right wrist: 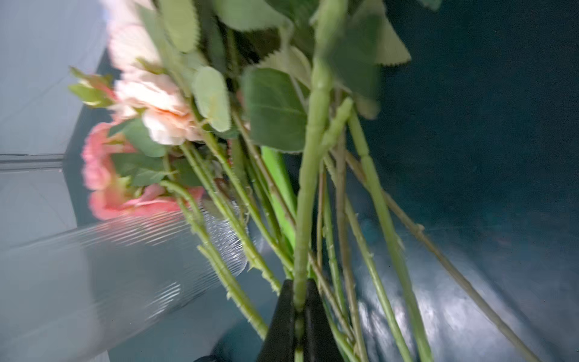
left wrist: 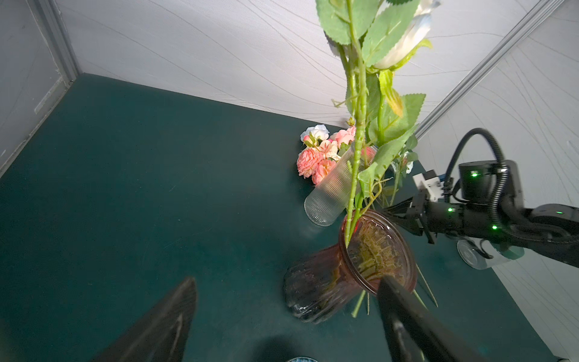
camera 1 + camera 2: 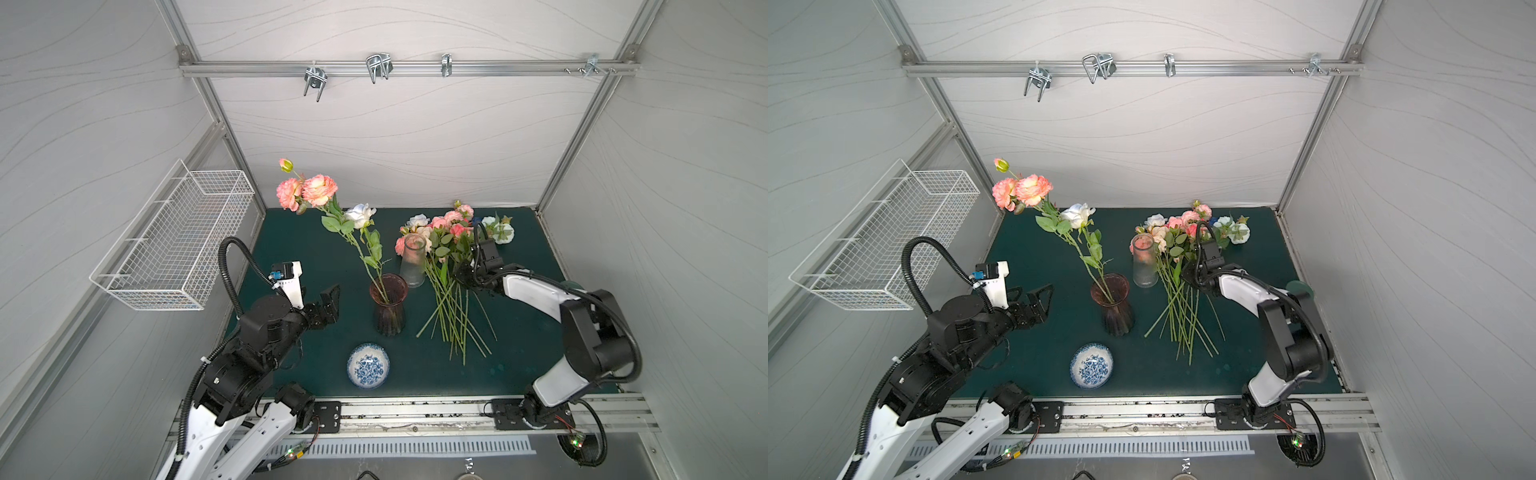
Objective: Arrange flowers in a vase
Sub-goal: Pick up the flower from the flowers, then place the flower in the vase.
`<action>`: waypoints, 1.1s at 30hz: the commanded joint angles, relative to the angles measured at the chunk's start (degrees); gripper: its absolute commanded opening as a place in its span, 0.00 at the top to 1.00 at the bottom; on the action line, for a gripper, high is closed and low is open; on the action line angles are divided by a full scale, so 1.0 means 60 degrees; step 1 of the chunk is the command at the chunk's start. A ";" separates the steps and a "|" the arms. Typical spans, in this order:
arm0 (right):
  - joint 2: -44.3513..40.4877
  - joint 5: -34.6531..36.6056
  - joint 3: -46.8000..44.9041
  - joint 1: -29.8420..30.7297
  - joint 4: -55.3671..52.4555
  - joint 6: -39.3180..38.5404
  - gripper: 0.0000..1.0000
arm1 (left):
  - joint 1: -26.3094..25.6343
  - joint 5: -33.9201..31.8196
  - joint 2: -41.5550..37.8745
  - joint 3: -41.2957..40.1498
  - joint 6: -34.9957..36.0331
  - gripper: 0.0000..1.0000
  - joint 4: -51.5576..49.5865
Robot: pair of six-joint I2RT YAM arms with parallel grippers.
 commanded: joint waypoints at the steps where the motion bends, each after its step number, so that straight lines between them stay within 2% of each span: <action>1: -0.1541 0.0997 0.0037 -0.0079 -0.0140 -0.1576 1.00 | -0.0015 -0.0027 0.0033 0.0378 0.0065 0.08 0.0303; 3: -0.2134 0.0379 0.0086 -0.0442 -0.0167 -0.1952 1.00 | -0.0015 -0.0038 0.0042 0.0373 0.0059 0.08 0.0302; 4: -0.2259 -0.0168 0.0118 -0.0680 -0.0138 -0.1950 1.00 | -0.0010 -0.0068 0.0050 0.0399 0.0047 0.08 0.0308; 5: -0.2469 -0.1202 0.0051 -0.1126 0.0126 -0.1835 1.00 | -0.0011 -0.0058 0.0057 0.0396 0.0038 0.08 0.0309; 7: -0.2862 -0.2191 -0.0106 -0.1571 0.0643 -0.1788 1.00 | -0.0019 -0.0028 0.0064 0.0391 -0.0005 0.08 0.0328; 13: -0.4747 -0.2613 -0.0286 -0.1389 0.1725 -0.2873 1.00 | -0.0013 -0.0071 0.0107 0.0399 -0.0029 0.08 0.0326; 16: -0.5225 -0.2847 0.0616 -0.0791 0.1476 -0.3353 1.00 | -0.0018 -0.0099 0.0138 0.0457 -0.0004 0.08 0.0258; 19: -0.5380 -0.2676 0.1569 0.0526 0.1353 -0.4182 1.00 | -0.0008 -0.0172 0.0116 0.0468 -0.0015 0.08 0.0225; 23: -0.4783 -0.2228 0.3097 0.2329 0.1327 -0.5182 1.00 | -0.0017 -0.0175 0.0064 0.0501 -0.0088 0.08 0.0258; 25: -0.4294 -0.2108 0.3875 0.2926 0.1328 -0.5602 1.00 | -0.0015 -0.0154 0.0079 0.0538 -0.0111 0.08 0.0229; 29: -0.3211 -0.1979 0.4991 0.3518 0.1432 -0.6112 1.00 | -0.0021 -0.0154 0.0066 0.0605 -0.0168 0.08 0.0136; 33: -0.2315 -0.1899 0.5320 0.3783 0.1938 -0.6369 1.00 | -0.0006 -0.0105 0.0035 0.0605 -0.0226 0.08 0.0109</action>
